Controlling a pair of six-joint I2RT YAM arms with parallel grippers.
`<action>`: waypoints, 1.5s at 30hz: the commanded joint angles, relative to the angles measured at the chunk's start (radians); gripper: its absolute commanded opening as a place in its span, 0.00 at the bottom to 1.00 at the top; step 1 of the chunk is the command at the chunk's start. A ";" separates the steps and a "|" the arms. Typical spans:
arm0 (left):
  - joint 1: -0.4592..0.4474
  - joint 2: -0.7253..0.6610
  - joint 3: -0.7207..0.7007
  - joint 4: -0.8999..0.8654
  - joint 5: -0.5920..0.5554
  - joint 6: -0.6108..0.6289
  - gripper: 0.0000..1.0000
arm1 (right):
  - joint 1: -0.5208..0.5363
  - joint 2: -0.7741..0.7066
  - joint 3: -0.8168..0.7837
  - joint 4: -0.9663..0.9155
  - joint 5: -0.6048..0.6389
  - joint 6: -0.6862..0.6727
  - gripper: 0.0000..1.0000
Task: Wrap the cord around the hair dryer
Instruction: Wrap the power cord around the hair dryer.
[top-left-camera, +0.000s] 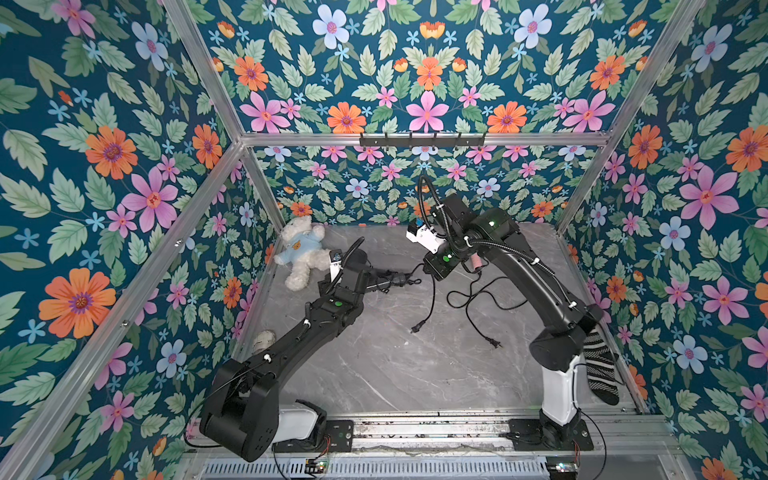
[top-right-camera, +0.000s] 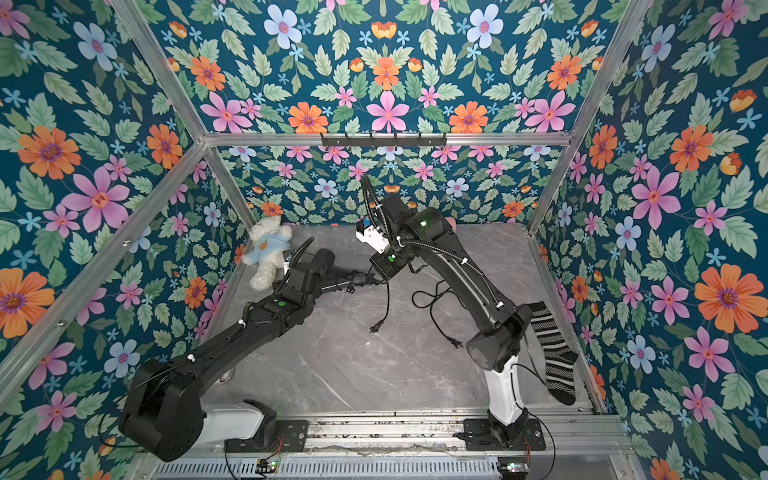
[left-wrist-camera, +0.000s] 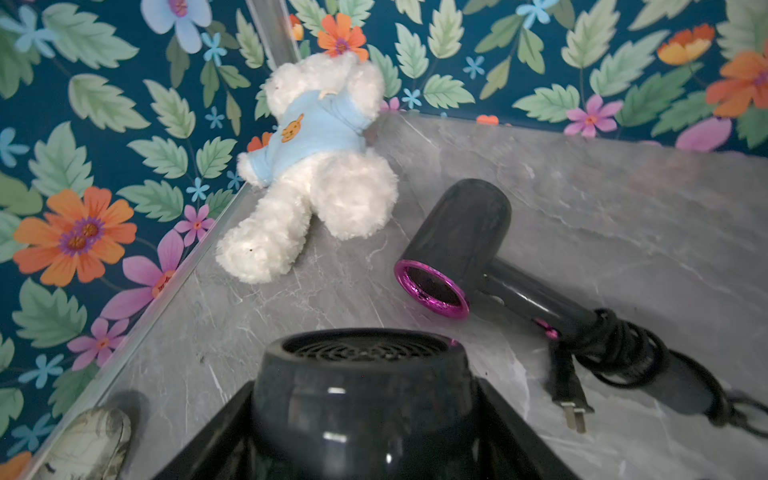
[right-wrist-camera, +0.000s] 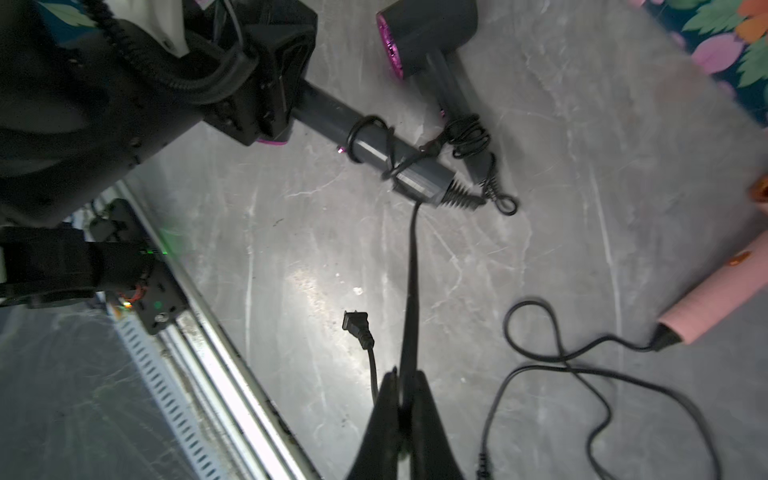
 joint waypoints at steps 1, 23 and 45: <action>0.001 -0.010 0.014 -0.167 0.137 0.254 0.00 | -0.003 0.060 0.107 -0.151 0.124 -0.144 0.00; -0.044 -0.188 -0.175 0.080 1.231 0.264 0.00 | -0.096 -0.063 -0.256 0.262 -0.361 -0.126 0.00; -0.046 -0.126 -0.106 0.153 1.246 0.057 0.00 | -0.087 -0.030 -0.329 0.183 -0.397 -0.123 0.00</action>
